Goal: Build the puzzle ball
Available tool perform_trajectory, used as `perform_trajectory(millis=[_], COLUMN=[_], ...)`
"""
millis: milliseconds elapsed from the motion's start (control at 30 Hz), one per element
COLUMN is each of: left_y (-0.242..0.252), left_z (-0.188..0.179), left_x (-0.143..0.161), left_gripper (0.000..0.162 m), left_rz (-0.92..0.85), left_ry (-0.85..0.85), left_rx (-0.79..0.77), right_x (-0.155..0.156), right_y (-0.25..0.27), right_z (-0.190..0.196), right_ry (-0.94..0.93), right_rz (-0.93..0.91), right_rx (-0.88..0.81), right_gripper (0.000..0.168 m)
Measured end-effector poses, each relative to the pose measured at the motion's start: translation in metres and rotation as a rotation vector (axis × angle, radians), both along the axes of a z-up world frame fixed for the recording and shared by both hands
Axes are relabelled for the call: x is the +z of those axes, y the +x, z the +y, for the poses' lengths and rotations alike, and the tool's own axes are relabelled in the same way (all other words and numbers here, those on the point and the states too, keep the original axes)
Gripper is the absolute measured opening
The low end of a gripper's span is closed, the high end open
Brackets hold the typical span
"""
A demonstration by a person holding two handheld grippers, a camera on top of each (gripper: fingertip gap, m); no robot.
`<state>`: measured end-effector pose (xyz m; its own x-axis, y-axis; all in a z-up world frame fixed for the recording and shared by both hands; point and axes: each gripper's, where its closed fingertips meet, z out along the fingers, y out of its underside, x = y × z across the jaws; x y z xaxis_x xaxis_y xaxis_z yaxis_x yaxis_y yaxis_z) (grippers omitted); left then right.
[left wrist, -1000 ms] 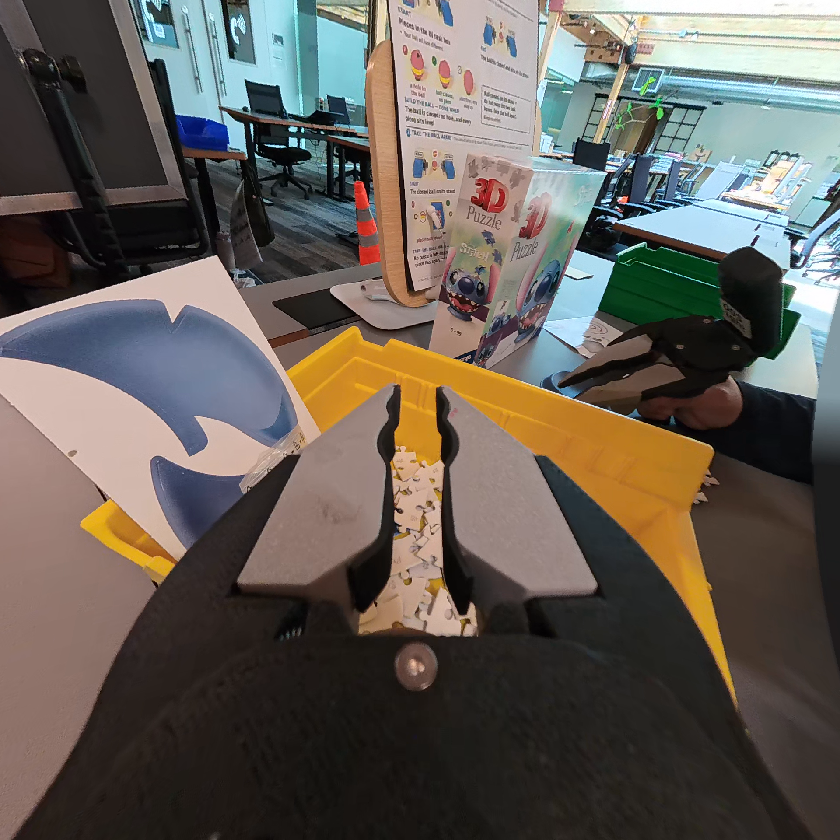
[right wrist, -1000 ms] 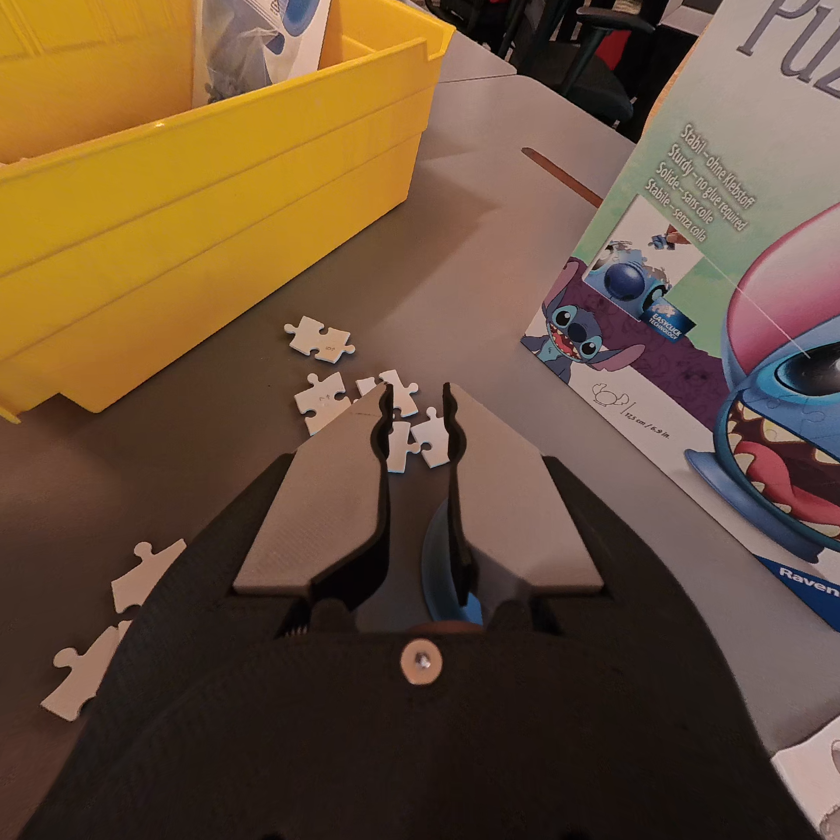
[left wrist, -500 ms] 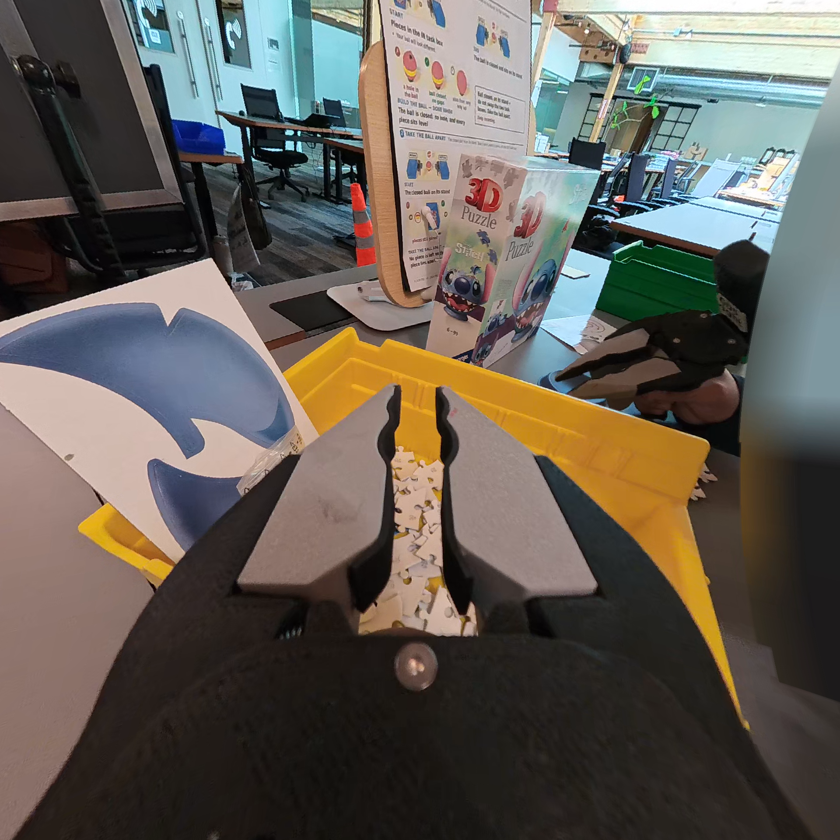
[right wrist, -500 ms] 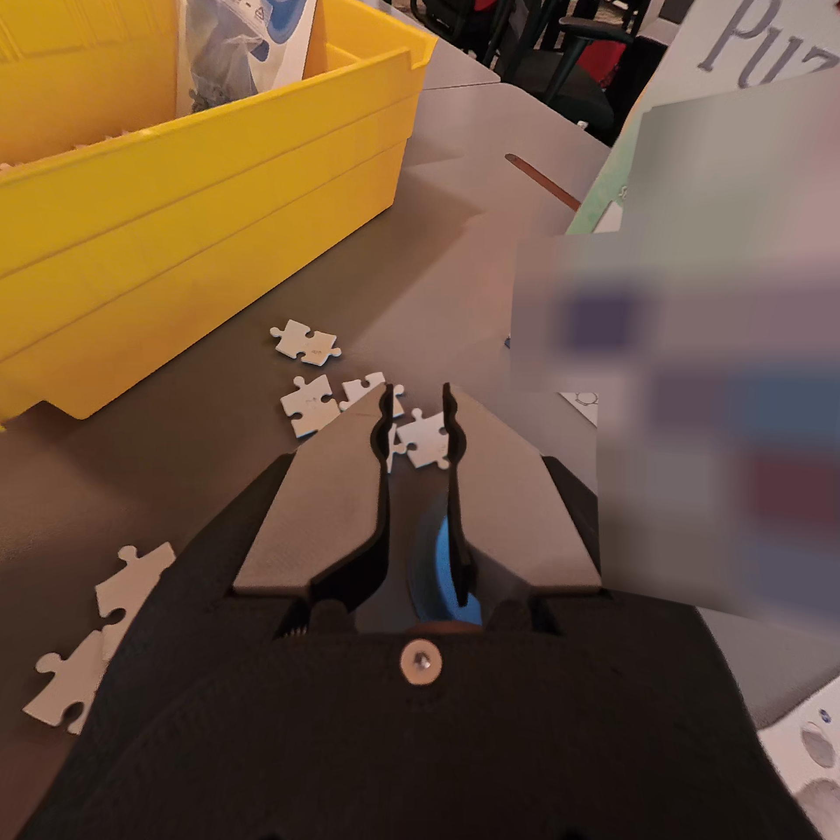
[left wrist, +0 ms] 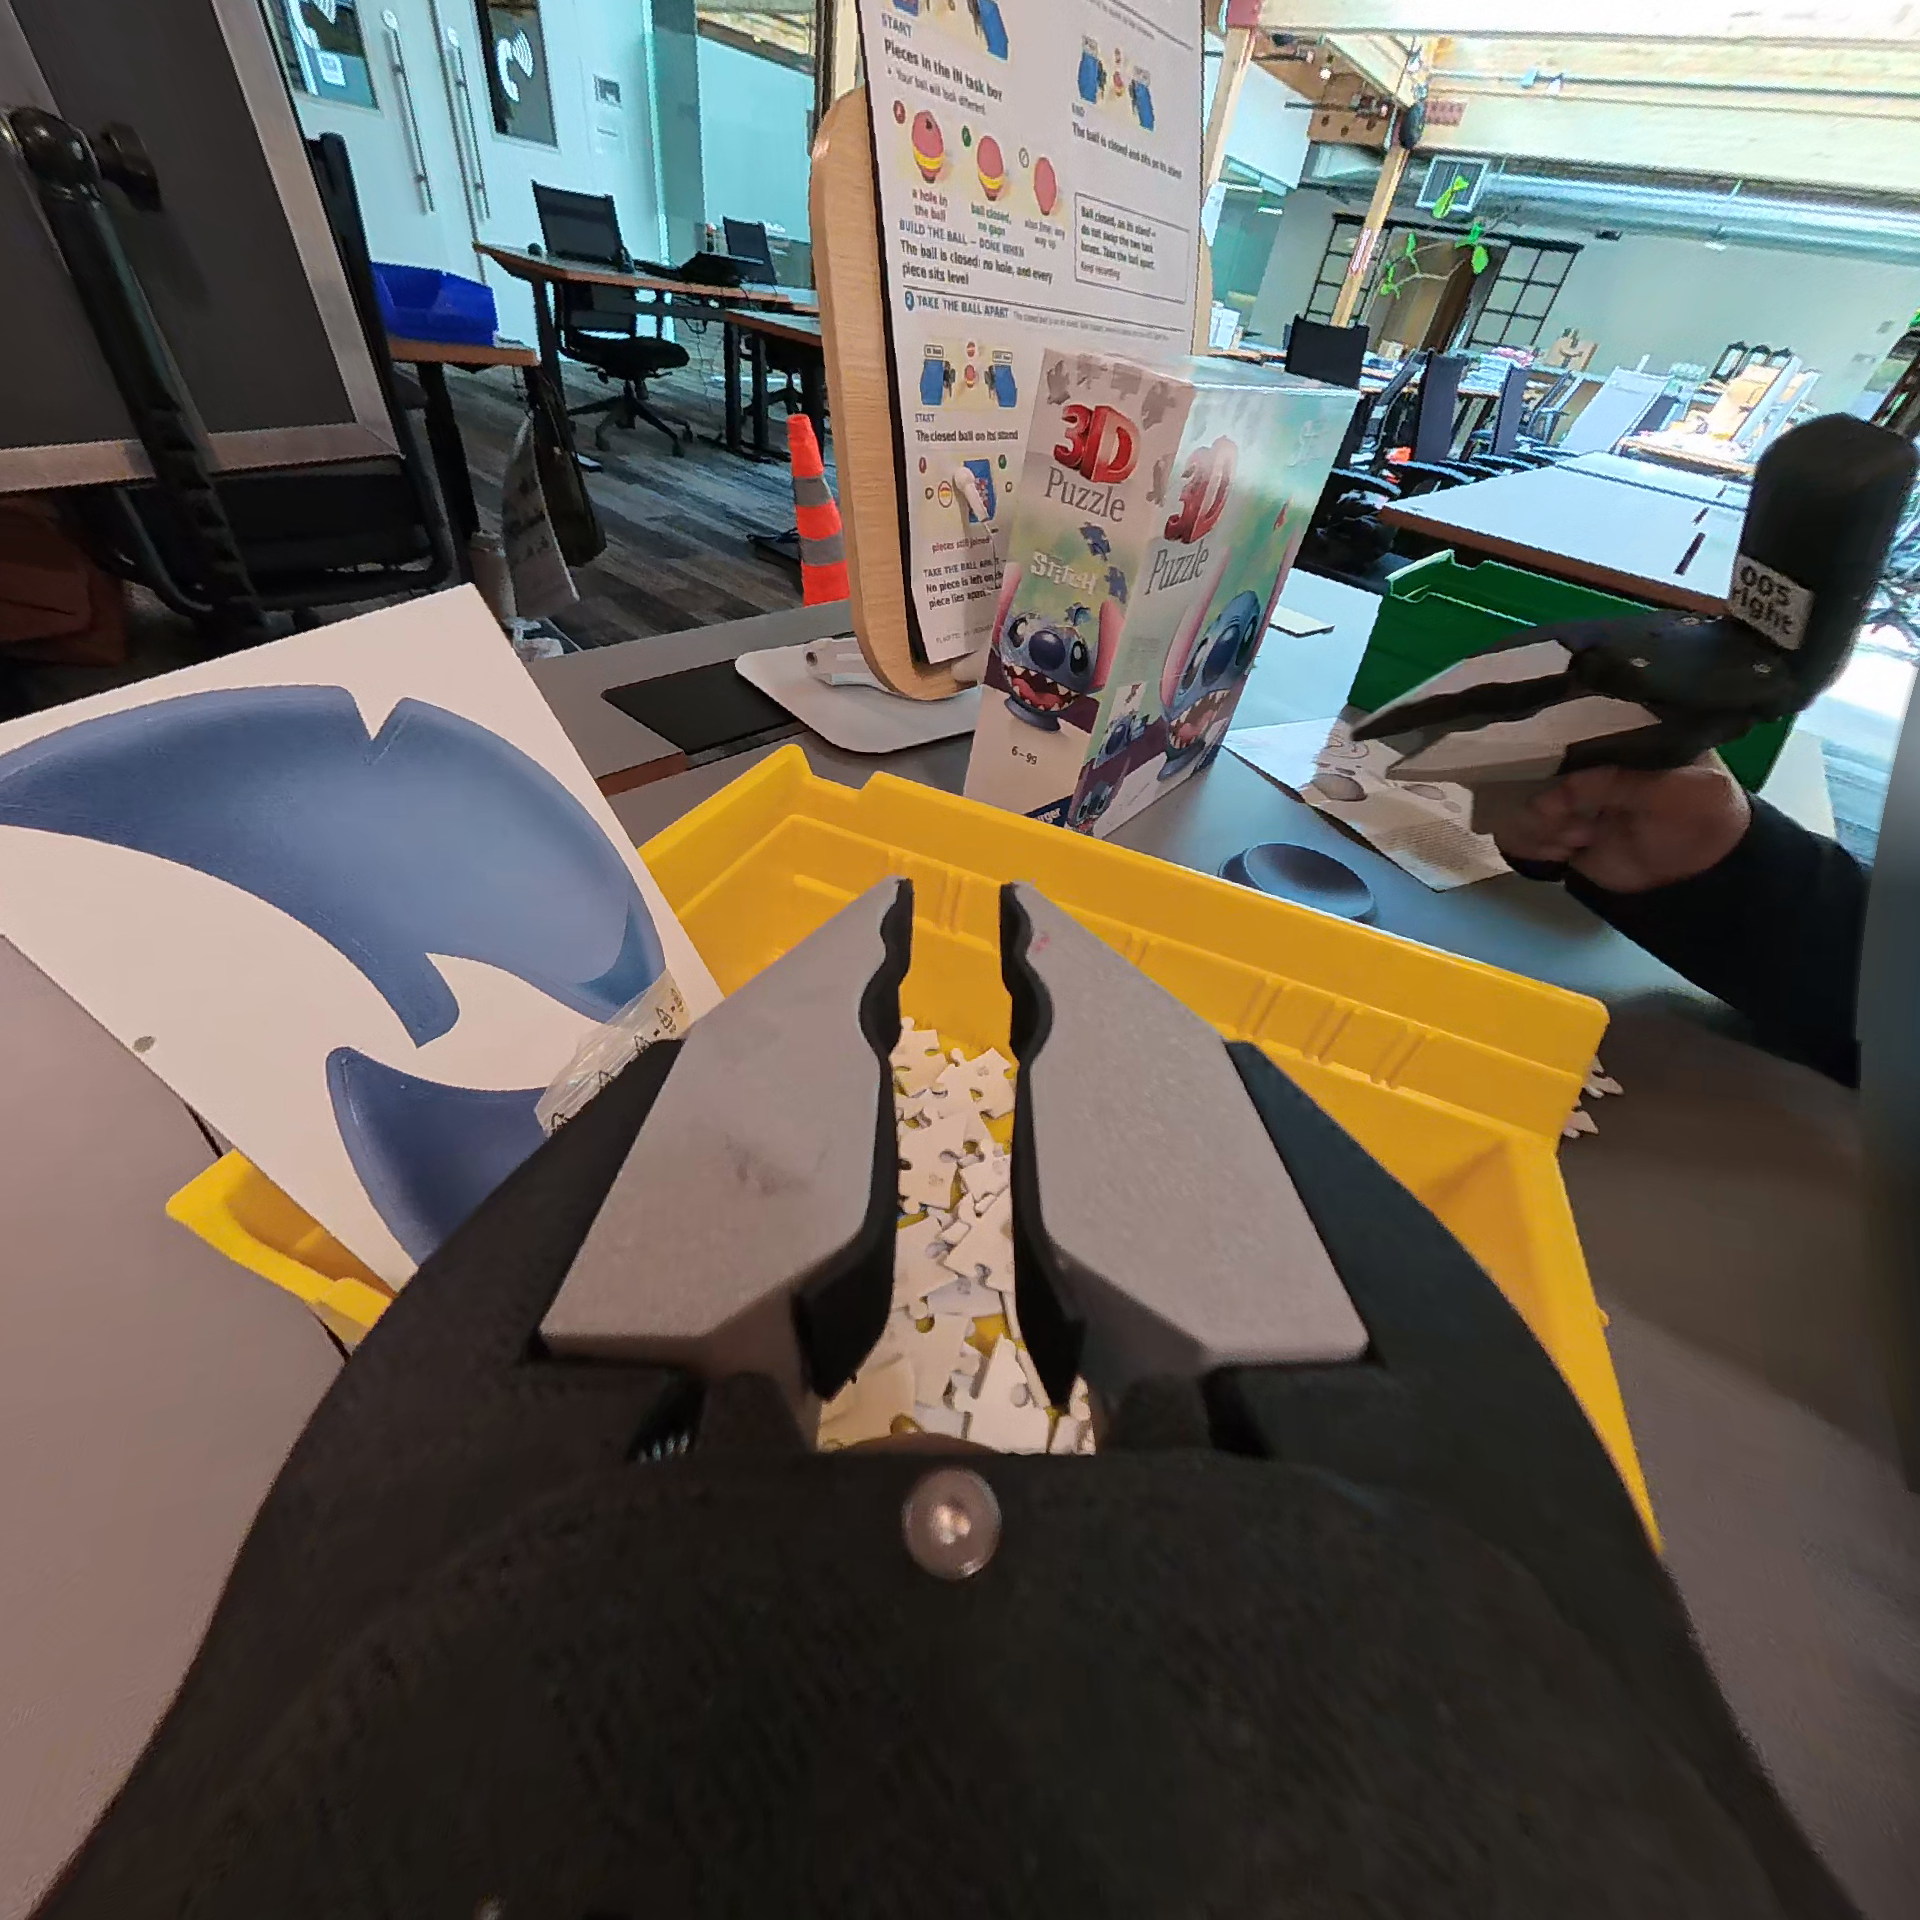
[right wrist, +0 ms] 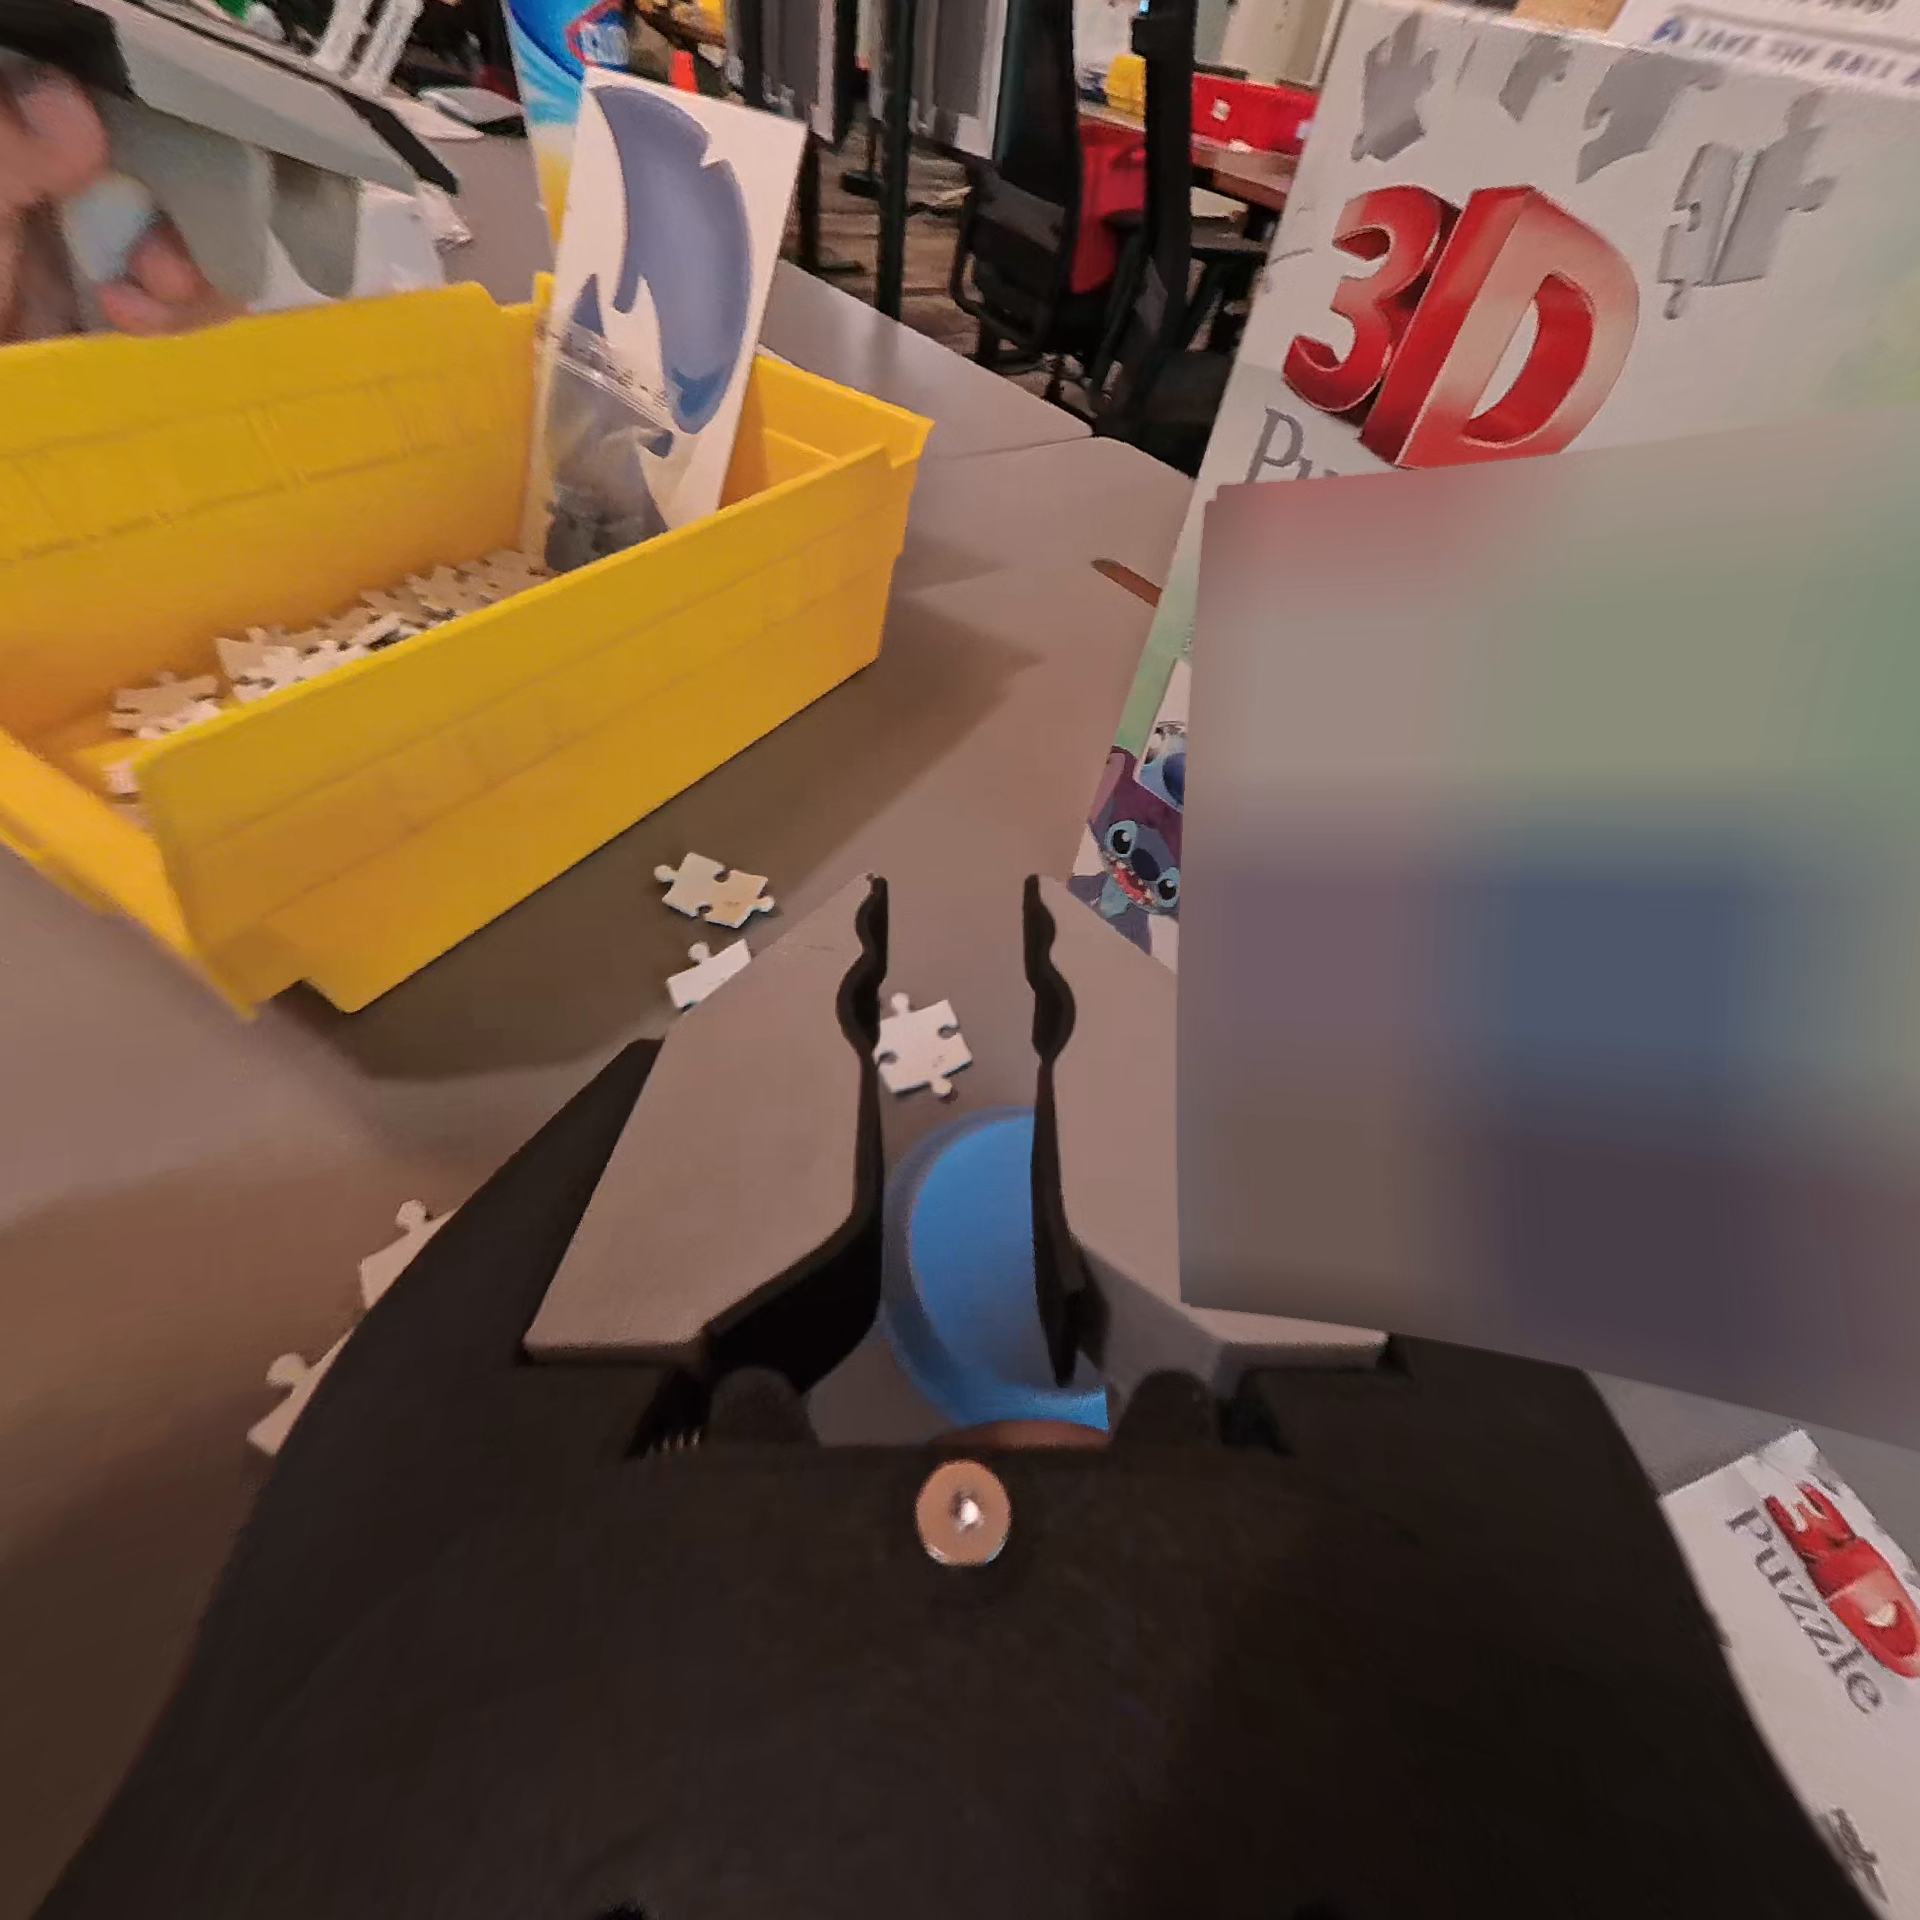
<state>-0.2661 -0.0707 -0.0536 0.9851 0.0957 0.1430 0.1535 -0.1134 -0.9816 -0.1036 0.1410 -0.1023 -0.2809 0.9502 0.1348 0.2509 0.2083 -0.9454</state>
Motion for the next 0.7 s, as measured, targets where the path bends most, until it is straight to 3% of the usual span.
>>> perform_trajectory(millis=[33,200,300,533,700], left_y=[0.0,0.0,-0.001,-0.001,-0.001], left_z=[0.0,-0.001,-0.001,0.0,0.0], left_x=[0.0,0.001,0.001,0.001,0.0], left_gripper=[0.013,0.013,0.013,0.013,0.013], left_rz=[0.003,0.0,0.002,0.013,0.017], left_ry=[0.001,0.008,0.009,0.006,0.003], left_rx=[0.001,0.003,0.006,0.017,0.015], right_x=[-0.003,-0.031,-0.032,-0.045,-0.054], right_y=[0.004,0.029,0.043,0.04,0.036], right_z=[-0.001,-0.001,0.002,0.032,0.035], right_ry=[-0.004,-0.014,-0.044,-0.055,-0.05], right_rz=[-0.01,-0.076,-0.063,-0.117,-0.146], right_rx=[0.017,0.079,0.073,-0.099,-0.133], right_gripper=[0.024,0.022,0.021,0.02,0.02])
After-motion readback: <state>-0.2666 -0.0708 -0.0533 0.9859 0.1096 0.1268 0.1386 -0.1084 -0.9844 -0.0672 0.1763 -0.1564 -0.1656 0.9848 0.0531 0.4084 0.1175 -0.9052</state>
